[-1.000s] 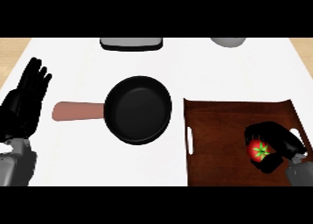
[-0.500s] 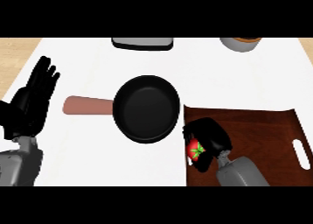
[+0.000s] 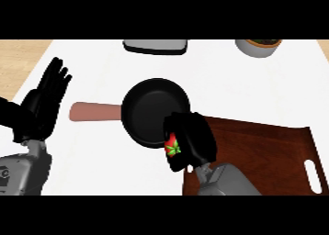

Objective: Pick the tomato from the tray and place it in the pot

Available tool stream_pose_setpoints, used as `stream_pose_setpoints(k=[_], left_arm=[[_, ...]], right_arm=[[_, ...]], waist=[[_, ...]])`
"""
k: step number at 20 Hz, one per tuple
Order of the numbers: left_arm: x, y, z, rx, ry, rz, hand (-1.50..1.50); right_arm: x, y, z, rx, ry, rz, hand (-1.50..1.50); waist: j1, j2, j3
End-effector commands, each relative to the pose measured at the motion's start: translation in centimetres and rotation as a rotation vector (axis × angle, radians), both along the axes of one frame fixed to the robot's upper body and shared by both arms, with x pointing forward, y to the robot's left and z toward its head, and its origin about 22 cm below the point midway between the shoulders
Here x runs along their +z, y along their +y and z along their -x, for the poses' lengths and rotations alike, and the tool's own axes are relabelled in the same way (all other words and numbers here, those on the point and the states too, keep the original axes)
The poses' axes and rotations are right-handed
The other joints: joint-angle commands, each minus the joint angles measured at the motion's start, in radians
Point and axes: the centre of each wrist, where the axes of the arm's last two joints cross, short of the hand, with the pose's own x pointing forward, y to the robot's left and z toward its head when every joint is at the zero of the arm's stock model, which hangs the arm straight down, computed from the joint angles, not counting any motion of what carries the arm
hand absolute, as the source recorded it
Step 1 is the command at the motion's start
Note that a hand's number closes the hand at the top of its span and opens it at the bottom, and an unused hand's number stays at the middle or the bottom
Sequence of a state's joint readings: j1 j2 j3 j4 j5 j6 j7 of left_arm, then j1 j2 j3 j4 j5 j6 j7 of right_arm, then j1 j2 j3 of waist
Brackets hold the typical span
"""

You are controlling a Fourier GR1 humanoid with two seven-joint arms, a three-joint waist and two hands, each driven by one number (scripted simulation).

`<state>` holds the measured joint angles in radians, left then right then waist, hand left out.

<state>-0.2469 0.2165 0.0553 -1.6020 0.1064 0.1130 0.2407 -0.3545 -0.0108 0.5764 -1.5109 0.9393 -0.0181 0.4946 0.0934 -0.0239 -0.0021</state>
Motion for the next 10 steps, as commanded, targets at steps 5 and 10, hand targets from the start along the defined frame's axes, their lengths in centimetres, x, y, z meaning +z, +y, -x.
stream_pose_setpoints(k=[5,10], left_arm=[[-0.3,-0.3,-0.1,-0.008,0.007,-0.008,0.00],[-0.5,-0.1,-0.1,0.008,0.021,-0.012,0.00]], right_arm=[[6.3,4.0,1.6,-0.239,-0.283,-0.189,1.50],[8.5,6.3,2.3,-0.395,-0.370,-0.203,1.50]], waist=[[0.004,-0.010,-0.004],[-0.007,-0.005,-0.006]])
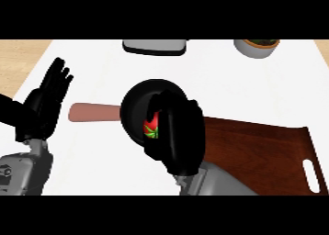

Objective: Pick the tomato from the tray and place it in the pot

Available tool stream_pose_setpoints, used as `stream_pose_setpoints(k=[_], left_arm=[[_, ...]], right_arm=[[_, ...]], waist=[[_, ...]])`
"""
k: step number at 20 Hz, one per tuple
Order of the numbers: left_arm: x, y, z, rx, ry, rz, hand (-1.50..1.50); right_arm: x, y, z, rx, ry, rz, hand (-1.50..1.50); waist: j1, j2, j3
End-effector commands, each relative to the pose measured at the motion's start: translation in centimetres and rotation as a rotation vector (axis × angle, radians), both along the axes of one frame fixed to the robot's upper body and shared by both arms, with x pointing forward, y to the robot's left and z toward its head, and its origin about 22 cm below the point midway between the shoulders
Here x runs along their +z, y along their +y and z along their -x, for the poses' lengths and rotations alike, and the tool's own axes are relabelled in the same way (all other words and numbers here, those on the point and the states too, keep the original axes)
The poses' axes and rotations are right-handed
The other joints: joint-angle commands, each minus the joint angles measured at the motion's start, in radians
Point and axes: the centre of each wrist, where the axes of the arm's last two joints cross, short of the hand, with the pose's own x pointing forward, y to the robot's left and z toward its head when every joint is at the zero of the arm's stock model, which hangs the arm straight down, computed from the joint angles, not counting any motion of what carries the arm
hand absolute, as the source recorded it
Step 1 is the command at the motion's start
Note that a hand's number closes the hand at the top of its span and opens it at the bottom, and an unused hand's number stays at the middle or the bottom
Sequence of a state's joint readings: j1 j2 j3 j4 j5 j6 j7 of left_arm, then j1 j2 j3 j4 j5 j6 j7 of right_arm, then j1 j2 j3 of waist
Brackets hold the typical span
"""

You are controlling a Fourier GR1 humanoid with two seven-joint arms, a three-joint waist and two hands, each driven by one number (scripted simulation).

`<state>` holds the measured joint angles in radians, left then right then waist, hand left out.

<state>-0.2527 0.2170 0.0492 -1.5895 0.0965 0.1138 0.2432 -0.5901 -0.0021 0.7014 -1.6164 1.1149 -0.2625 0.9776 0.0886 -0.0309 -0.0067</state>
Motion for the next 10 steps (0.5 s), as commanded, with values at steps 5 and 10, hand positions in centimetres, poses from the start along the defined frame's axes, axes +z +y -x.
stream_pose_setpoints(k=[5,10], left_arm=[[-0.2,-0.5,-0.4,0.003,-0.016,0.006,0.00],[0.1,-0.2,-0.3,0.005,-0.025,-0.006,0.00]], right_arm=[[3.6,3.0,0.3,-0.193,-0.067,-0.137,1.50],[4.1,3.7,-0.3,-0.259,-0.066,-0.150,1.50]], waist=[[0.008,0.024,0.001],[0.014,0.024,0.003]])
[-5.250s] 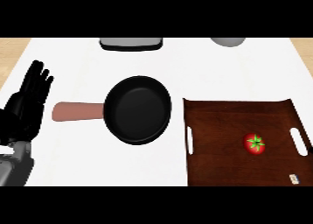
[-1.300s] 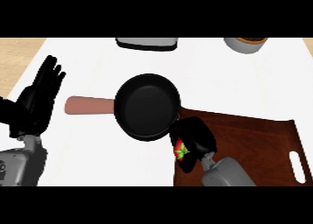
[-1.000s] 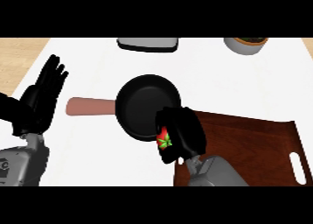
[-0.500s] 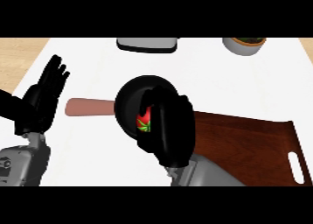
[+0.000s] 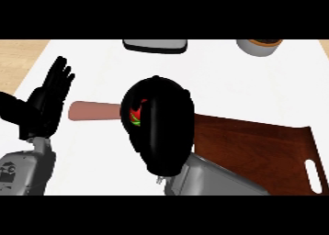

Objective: Pick the tomato from the tray and place it in the pot

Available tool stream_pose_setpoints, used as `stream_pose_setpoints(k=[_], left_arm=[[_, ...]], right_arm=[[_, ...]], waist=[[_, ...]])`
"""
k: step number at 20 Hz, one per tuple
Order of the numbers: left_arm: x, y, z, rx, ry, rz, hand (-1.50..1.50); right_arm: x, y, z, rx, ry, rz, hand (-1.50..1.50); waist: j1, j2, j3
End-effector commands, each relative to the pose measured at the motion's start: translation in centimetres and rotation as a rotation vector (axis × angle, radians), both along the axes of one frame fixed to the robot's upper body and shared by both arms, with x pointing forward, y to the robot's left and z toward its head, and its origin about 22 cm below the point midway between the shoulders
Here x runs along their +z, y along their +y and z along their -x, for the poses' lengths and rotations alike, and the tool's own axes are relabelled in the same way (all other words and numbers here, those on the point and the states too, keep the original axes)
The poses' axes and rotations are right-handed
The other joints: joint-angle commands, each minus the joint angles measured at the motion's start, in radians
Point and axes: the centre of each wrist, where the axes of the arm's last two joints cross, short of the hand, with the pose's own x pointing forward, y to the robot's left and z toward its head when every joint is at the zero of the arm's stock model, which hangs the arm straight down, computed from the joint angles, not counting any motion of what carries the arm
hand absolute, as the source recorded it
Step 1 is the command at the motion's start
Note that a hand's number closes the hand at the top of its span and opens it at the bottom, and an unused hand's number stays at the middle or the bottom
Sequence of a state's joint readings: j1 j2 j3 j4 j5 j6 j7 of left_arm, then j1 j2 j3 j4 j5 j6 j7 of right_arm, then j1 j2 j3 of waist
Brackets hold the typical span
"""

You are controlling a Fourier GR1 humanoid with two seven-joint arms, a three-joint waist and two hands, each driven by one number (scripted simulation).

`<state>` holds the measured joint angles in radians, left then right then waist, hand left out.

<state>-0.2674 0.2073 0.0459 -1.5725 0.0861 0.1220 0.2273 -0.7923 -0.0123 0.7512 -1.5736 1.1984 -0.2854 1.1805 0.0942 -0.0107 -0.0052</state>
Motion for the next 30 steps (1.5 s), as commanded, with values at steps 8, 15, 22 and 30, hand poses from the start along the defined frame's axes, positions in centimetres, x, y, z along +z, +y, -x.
stream_pose_setpoints(k=[8,15,22,30], left_arm=[[0.9,0.1,-0.5,0.022,-0.027,-0.005,0.00],[0.0,0.0,-0.1,0.028,-0.007,0.008,0.00],[0.6,-0.2,-0.4,0.021,-0.040,0.004,0.00],[0.6,0.6,0.0,0.021,-0.027,0.022,0.00]], right_arm=[[0.5,1.6,-3.3,-0.253,0.033,-0.148,1.50],[-3.4,1.5,-6.3,-0.450,0.055,0.156,1.50],[-6.9,-0.2,-7.9,-0.447,0.190,0.102,1.50],[-7.5,-2.5,-9.2,-0.326,0.316,-0.188,-1.50]], waist=[[-0.007,0.014,0.002],[-0.027,0.015,0.003],[-0.019,0.025,0.005],[-0.012,0.027,0.006]])
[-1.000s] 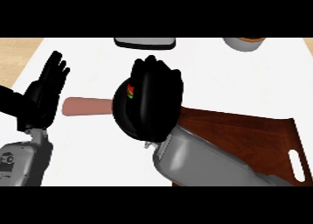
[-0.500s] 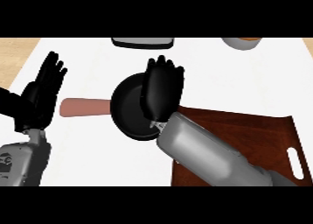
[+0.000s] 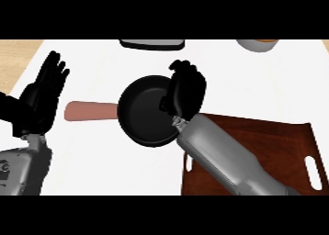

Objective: Pick the tomato from the tray and place it in the pot

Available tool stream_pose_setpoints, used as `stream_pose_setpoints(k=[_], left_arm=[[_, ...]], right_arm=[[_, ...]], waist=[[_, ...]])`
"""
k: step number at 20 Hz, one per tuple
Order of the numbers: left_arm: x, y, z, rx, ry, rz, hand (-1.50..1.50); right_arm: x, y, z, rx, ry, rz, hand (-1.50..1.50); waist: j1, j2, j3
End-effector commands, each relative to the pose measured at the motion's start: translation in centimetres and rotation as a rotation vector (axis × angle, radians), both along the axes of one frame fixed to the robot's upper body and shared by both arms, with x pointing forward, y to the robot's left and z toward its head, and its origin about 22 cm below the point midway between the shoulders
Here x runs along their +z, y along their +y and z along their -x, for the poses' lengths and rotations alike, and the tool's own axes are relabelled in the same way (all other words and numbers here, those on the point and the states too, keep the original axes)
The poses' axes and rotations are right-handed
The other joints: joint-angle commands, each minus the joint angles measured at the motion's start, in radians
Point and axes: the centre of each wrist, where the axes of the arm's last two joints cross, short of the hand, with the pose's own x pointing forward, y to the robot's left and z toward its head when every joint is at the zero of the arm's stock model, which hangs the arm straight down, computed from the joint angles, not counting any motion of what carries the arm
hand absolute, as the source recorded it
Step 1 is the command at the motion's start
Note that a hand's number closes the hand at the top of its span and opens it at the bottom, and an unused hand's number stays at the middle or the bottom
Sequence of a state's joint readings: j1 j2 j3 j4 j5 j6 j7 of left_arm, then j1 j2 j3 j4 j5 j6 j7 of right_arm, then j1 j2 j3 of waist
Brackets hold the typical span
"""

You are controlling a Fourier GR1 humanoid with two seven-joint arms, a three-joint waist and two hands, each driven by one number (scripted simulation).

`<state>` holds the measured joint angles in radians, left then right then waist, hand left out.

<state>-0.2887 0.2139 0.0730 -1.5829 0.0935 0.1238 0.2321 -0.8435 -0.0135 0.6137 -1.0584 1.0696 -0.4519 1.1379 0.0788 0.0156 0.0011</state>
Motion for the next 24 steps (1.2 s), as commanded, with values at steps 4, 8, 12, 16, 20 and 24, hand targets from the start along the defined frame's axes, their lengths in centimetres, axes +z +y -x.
stream_pose_setpoints(k=[4,8,12,16,20,24], left_arm=[[0.1,0.0,-0.4,0.008,-0.005,-0.008,0.00],[-0.8,-0.7,0.3,0.001,0.014,0.000,0.00],[-0.9,0.2,0.6,0.035,0.018,-0.002,0.00],[-0.3,2.4,0.9,0.056,-0.005,-0.005,0.00],[-0.6,2.5,1.2,0.094,0.030,0.003,0.00],[-1.8,2.6,3.0,0.079,0.028,0.004,0.00]], right_arm=[[-0.9,-0.3,0.6,-0.009,-0.075,-0.410,-1.50],[0.6,0.2,0.9,0.035,-0.239,-0.574,-1.50],[-0.4,-0.6,1.0,0.011,-0.307,-0.682,-1.50],[-1.1,-0.9,2.5,0.019,-0.336,-0.737,-1.50],[-0.5,-2.2,6.0,0.062,-0.329,-0.774,-1.50],[0.3,-4.8,6.8,0.052,-0.314,-0.782,-1.50]], waist=[[-0.005,0.003,0.001],[-0.009,-0.005,0.001],[-0.036,-0.007,0.000],[-0.063,-0.015,-0.001],[-0.091,-0.022,-0.001],[-0.080,-0.018,-0.001]])
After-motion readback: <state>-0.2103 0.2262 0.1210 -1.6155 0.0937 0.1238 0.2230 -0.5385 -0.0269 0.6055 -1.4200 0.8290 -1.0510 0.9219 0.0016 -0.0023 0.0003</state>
